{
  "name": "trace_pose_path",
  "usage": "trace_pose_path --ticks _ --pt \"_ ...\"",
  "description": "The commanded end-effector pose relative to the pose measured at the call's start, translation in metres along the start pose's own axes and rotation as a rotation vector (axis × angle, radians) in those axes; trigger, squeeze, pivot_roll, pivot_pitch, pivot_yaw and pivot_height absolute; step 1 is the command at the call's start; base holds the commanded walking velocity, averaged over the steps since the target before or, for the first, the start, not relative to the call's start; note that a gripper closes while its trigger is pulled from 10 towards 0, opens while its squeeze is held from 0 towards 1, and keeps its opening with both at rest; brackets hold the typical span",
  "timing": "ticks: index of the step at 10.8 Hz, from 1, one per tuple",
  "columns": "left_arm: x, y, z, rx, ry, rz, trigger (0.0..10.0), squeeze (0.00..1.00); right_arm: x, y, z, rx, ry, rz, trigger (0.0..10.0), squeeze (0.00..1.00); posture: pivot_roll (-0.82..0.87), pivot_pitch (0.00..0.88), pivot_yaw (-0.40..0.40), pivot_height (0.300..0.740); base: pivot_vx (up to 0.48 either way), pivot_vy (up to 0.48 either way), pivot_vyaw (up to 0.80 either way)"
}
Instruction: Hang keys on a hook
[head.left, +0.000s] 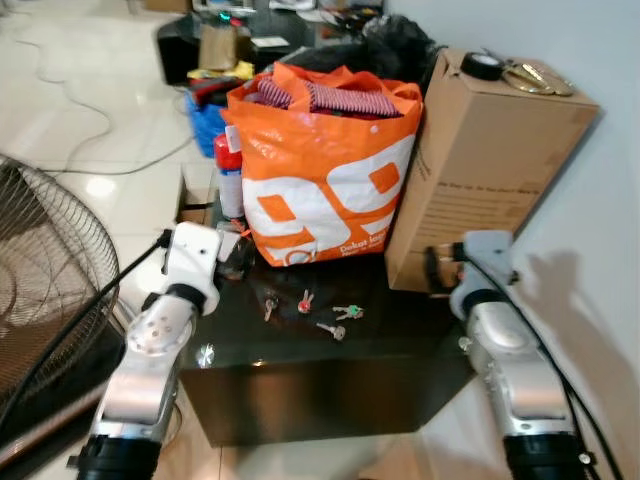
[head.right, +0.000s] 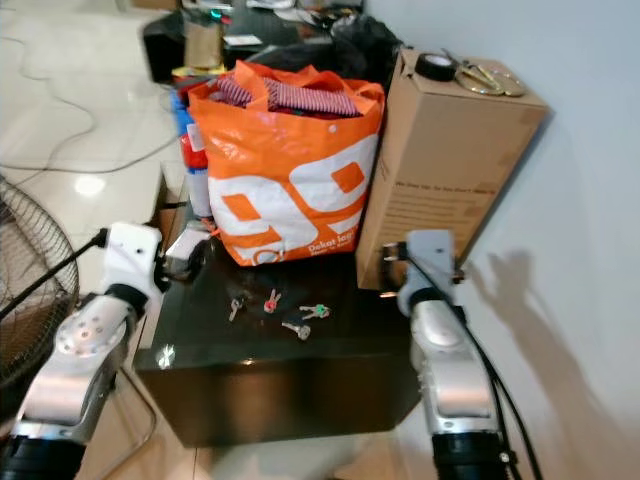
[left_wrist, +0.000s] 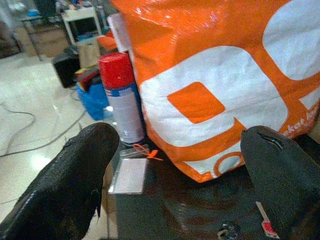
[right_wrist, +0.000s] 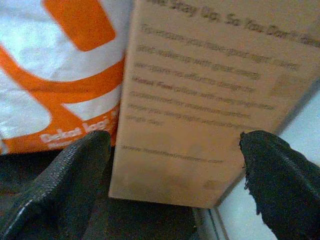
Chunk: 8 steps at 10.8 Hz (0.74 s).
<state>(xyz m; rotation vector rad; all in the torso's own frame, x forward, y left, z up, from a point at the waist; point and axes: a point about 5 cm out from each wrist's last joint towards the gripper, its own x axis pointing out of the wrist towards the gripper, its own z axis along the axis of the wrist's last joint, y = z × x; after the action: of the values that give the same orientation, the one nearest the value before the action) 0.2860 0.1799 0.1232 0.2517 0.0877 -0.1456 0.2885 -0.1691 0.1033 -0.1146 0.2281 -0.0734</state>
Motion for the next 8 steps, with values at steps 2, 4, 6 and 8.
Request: trace_pose_path --ticks 2,4,6,8 --pt "0.0011 0.0027 0.0031 -0.006 -0.013 0.010 10.0 1.00 0.0014 0.0021 0.0044 -0.014 -0.014 0.008 10.0 1.00 -0.01 0.000 -0.057 0.740 0.000 0.000 0.00" --pt "0.0012 0.0016 0.0040 -0.011 -0.016 0.005 10.0 1.00 0.0018 0.0028 0.0046 -0.016 -0.016 0.014 10.0 1.00 -0.01 0.000 -0.056 0.740 0.358 0.000 0.73" --pt "0.0012 0.0009 0.0040 -0.011 -0.015 0.002 10.0 1.00 0.0018 0.0036 0.0045 -0.019 -0.015 0.020 10.0 1.00 -0.01 0.000 -0.055 0.740 0.369 0.000 0.00" --pt "0.0005 0.0000 0.0035 -0.012 -0.011 -0.005 10.0 1.00 0.0014 0.0014 0.0030 -0.020 -0.003 0.001 10.0 1.00 -0.02 0.000 -0.054 0.740 0.369 0.000 0.00"
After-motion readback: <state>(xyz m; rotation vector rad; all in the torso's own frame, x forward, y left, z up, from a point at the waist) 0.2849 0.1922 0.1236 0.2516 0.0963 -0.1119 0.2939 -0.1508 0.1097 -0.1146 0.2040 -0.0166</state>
